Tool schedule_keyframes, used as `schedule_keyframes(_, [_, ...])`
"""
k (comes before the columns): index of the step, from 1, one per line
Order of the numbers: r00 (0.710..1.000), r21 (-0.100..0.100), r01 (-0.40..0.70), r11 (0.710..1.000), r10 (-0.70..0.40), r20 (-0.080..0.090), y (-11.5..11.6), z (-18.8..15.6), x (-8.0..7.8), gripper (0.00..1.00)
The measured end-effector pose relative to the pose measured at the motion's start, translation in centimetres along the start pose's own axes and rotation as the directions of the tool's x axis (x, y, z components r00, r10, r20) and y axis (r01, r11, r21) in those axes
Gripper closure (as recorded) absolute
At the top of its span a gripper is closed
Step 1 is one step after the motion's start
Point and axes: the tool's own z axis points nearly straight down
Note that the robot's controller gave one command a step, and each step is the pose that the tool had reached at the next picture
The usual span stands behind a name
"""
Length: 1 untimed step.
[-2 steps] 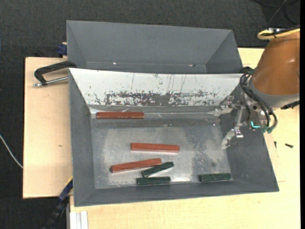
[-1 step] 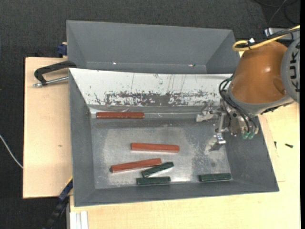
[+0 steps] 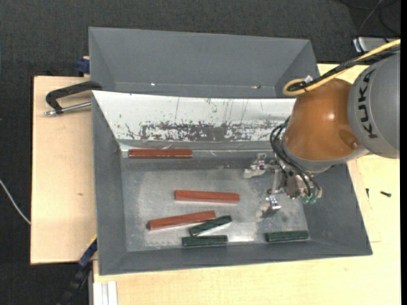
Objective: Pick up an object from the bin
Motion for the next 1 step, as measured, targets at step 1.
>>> schedule_keyframes(1, [1.0,-0.001,-0.003,1.0,0.003,-0.004,0.61,1.1,0.35,0.0])
